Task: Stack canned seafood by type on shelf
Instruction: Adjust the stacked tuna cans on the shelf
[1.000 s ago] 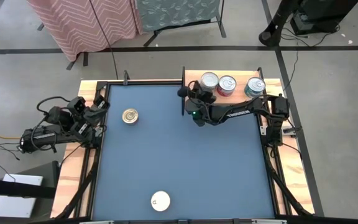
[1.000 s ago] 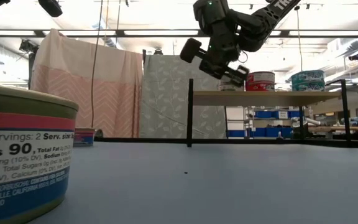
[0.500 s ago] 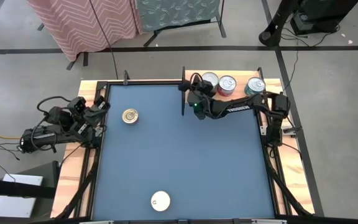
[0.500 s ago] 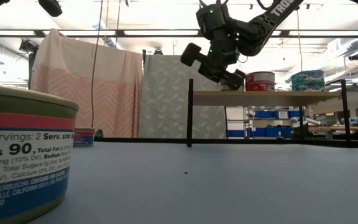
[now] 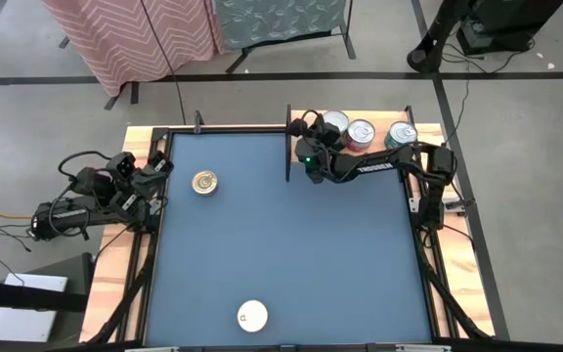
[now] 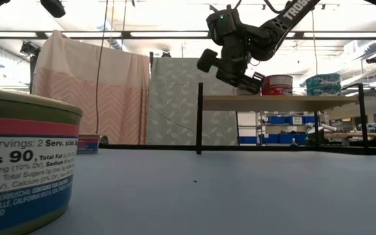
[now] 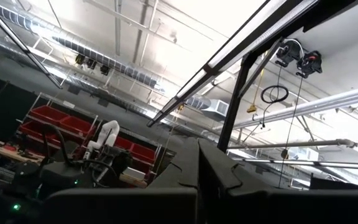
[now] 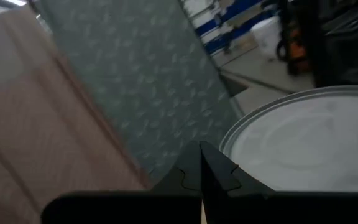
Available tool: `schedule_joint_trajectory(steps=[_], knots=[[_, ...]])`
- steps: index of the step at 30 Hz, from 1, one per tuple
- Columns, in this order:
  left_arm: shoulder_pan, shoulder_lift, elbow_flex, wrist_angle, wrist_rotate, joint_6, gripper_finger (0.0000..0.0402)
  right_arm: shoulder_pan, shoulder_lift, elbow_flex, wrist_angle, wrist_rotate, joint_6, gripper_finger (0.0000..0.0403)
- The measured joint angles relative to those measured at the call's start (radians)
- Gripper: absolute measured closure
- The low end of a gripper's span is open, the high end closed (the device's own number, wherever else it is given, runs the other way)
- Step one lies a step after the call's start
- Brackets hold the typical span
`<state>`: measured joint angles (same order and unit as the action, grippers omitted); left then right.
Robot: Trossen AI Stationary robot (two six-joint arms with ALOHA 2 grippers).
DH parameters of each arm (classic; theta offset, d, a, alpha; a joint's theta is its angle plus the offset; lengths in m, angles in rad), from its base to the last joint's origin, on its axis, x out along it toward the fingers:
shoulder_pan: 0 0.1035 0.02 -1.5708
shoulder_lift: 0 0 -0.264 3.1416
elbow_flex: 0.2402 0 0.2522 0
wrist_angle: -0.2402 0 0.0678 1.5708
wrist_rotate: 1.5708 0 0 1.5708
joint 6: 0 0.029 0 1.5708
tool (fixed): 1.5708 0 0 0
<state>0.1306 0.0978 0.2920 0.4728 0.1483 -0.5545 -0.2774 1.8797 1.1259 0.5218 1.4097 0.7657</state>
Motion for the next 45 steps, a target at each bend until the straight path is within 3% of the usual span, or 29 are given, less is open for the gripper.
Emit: schedule_joint_trajectory(steps=[15,45], knots=[[0.000,0.000,0.000,0.000,0.000,-0.001,0.0398,0.028,0.001,0.000,-0.054,0.159,-0.010,0.0401],[0.000,0.000,0.000,0.000,0.021,-0.052,0.0398,0.019,-0.005,0.000,-0.064,0.160,-0.169,0.0401]])
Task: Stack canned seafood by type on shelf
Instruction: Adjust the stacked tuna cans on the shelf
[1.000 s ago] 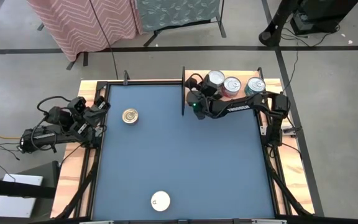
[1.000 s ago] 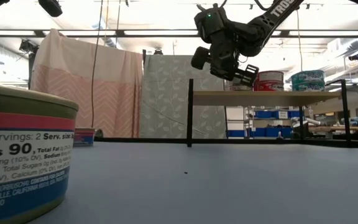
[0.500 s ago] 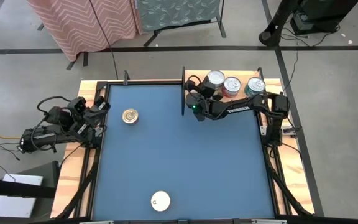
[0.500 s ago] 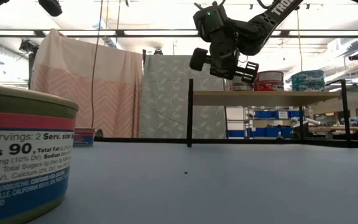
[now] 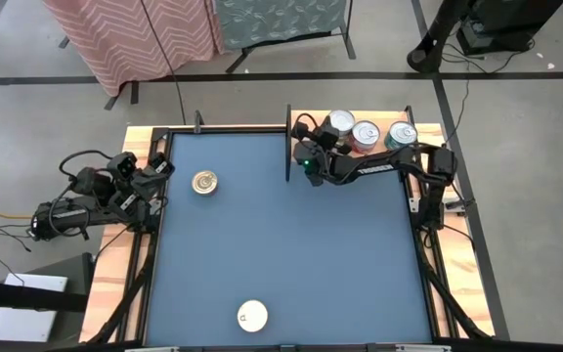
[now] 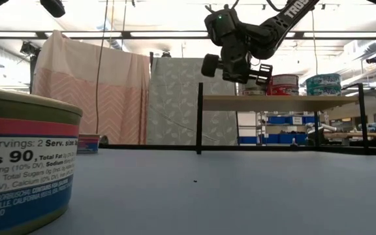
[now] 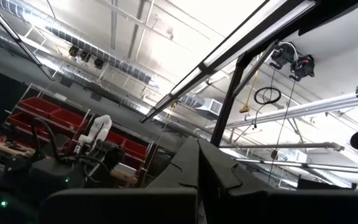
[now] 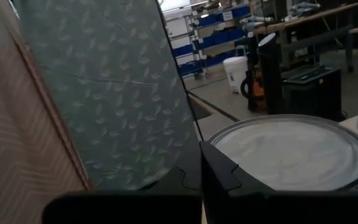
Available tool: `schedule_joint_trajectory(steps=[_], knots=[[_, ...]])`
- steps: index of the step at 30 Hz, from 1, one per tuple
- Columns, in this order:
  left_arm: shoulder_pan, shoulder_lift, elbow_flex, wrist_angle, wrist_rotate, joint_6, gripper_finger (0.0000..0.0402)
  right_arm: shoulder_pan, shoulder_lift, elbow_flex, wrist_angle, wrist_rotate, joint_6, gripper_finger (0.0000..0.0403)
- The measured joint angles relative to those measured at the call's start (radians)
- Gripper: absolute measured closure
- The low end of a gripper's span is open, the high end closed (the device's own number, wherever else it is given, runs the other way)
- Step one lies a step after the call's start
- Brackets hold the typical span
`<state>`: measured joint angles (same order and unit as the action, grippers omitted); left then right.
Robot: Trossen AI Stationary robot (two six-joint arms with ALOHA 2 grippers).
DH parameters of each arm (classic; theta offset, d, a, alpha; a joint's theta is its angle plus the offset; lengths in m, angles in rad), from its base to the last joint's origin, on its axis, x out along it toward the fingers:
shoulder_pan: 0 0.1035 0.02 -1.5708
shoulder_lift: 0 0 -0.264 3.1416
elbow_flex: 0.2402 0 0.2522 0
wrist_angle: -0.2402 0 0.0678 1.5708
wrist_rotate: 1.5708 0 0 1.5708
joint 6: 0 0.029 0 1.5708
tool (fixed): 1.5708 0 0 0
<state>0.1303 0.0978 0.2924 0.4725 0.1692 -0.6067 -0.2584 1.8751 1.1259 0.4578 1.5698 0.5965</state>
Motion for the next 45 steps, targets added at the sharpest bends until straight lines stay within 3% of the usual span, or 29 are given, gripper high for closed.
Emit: schedule_joint_trajectory(steps=[6,13,15,18,22,24,26,30,33,36,39,45], knots=[[0.000,0.000,0.000,-0.004,0.002,0.005,0.0398,0.010,-0.042,-0.014,-0.006,0.000,-0.178,0.0401],[0.000,0.000,0.000,-0.041,0.001,0.024,0.0398,0.016,-0.120,-0.055,0.008,-0.016,-0.158,0.0401],[0.000,0.000,0.000,-0.044,0.001,0.025,0.0398,0.038,-0.138,-0.055,0.036,-0.120,-0.159,0.0401],[0.000,0.000,0.000,-0.045,0.001,0.044,0.0398,0.086,-0.166,-0.055,0.113,-0.388,-0.311,0.0401],[0.000,0.000,0.000,-0.045,-0.012,0.054,0.0398,0.159,-0.225,-0.047,0.296,-0.746,-0.850,0.0401],[0.000,0.000,0.000,-0.048,-0.015,0.055,0.0398,0.203,-0.285,-0.002,0.293,-0.848,-1.057,0.0401],[0.000,0.000,0.001,-0.066,-0.020,0.054,0.0398,0.241,-0.355,0.064,0.161,-0.830,-1.117,0.0401],[0.000,0.000,0.001,-0.122,-0.025,0.069,0.0398,0.288,-0.462,0.236,-0.478,-0.776,-1.067,0.0401],[0.000,0.006,0.001,-0.153,-0.026,0.102,0.0398,0.311,-0.485,0.358,-0.934,-0.902,-0.876,0.0401],[0.000,0.017,0.001,-0.159,-0.026,0.155,0.0398,0.306,-0.479,0.411,-1.261,-1.051,-0.687,0.0401],[0.000,0.032,0.001,-0.154,-0.038,0.195,0.0398,0.290,-0.457,0.380,-1.395,-1.101,-0.602,0.0401],[0.000,0.068,0.001,-0.151,-0.043,0.212,0.0398,0.216,-0.440,0.232,-1.212,-1.241,-0.597,0.0401]])
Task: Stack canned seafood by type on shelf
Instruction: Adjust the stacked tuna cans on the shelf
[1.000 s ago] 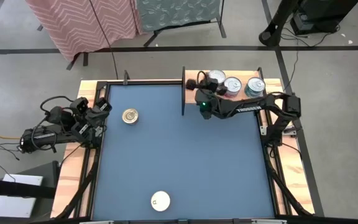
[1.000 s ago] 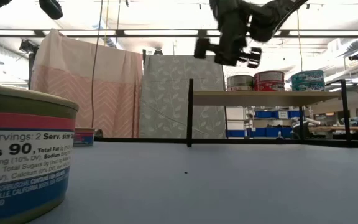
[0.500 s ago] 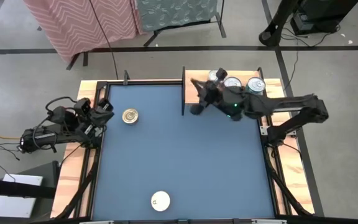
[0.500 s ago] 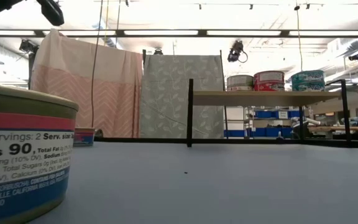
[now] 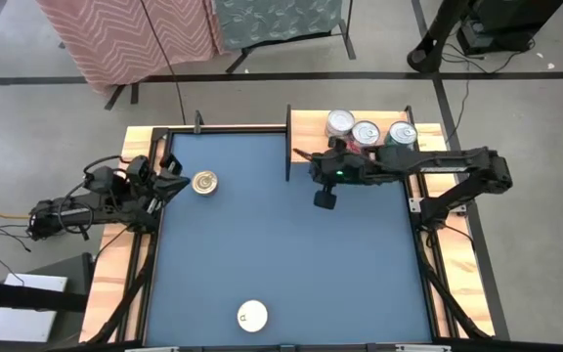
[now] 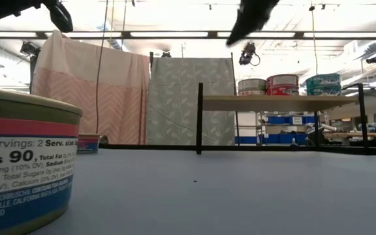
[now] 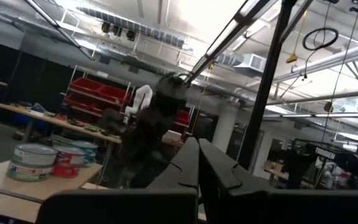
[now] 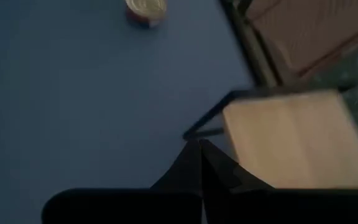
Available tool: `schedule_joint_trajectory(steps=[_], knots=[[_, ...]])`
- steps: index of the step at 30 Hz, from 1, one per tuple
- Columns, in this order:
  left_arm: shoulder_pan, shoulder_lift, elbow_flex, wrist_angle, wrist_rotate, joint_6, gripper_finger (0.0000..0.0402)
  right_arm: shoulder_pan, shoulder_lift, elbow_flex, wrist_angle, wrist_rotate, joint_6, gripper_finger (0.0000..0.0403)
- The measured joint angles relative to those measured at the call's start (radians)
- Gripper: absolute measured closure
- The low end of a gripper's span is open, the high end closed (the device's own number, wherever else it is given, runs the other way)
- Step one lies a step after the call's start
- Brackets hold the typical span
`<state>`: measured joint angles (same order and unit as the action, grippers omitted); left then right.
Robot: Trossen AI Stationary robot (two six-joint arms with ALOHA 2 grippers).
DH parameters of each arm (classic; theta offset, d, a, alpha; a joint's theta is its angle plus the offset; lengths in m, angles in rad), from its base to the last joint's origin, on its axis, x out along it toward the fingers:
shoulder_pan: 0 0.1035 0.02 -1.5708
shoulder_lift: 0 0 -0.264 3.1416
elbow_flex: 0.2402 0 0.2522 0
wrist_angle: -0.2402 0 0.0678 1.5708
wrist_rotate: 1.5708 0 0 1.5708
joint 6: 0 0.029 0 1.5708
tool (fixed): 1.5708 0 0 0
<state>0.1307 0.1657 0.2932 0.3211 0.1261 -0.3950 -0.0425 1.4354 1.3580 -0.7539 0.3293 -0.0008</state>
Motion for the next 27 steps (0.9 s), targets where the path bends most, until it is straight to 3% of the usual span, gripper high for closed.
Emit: schedule_joint_trajectory(steps=[2,9,27], knots=[[0.000,0.008,0.000,0.001,0.007,0.000,0.0398,-0.025,0.019,-0.050,0.017,0.001,0.000,0.0401],[0.000,0.010,0.000,0.063,0.059,-0.001,0.0398,-0.114,0.008,-0.110,-0.164,0.202,0.019,0.0401],[0.000,0.010,0.000,0.070,0.059,-0.001,0.0398,-0.316,-0.031,-0.109,-0.199,0.180,-0.130,0.0401]])
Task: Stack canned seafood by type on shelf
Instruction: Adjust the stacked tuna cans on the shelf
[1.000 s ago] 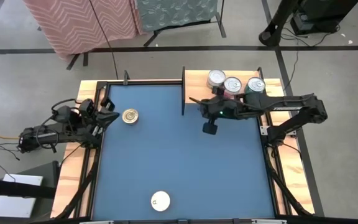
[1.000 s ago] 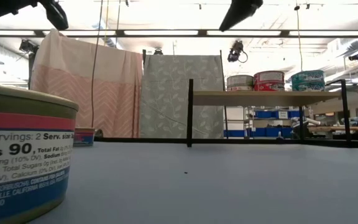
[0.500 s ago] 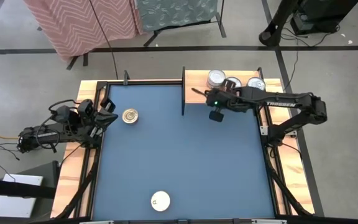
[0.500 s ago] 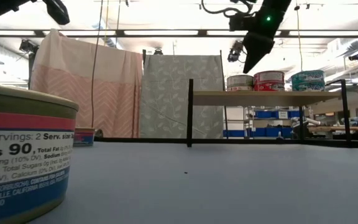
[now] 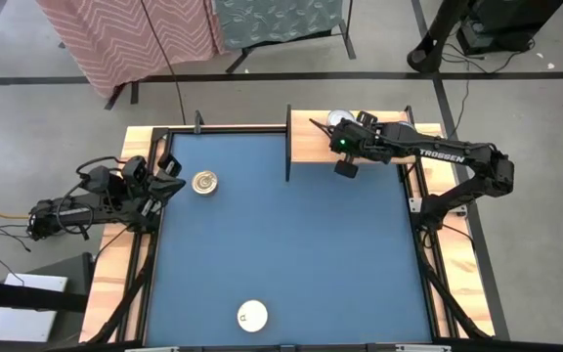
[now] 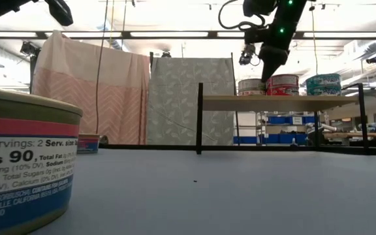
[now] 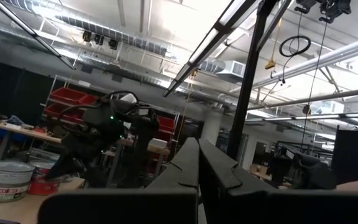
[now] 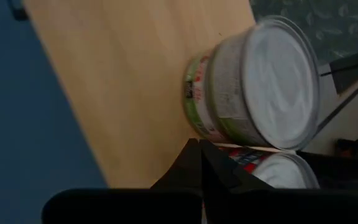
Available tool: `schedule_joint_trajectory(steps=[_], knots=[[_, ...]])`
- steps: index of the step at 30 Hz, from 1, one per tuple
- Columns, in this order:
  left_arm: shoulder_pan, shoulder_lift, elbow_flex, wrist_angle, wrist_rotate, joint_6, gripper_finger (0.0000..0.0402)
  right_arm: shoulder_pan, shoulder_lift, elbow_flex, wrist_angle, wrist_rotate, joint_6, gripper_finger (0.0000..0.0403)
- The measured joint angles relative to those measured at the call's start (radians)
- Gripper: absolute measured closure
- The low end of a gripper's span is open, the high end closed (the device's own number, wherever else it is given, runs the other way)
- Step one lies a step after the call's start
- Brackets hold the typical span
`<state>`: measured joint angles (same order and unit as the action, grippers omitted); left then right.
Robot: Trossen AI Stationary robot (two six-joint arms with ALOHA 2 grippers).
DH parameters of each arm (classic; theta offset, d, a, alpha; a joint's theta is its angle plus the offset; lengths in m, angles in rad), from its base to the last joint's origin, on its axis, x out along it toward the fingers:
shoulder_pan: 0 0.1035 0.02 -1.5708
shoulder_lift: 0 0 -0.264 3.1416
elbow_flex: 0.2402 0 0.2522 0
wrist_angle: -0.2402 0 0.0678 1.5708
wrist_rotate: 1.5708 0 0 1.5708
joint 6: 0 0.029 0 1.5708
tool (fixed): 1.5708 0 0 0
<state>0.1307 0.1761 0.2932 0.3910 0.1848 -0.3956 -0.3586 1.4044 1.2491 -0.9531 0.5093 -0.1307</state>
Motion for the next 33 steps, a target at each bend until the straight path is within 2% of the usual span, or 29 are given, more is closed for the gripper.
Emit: schedule_joint_trajectory(steps=[22,33], knots=[[0.000,0.000,0.000,0.000,0.000,-0.002,0.0398,-0.056,0.000,0.000,-0.073,0.096,0.000,0.0401],[0.000,0.000,0.000,0.010,0.011,-0.003,0.0398,-0.062,0.000,0.000,-0.116,0.100,0.023,0.0401]])
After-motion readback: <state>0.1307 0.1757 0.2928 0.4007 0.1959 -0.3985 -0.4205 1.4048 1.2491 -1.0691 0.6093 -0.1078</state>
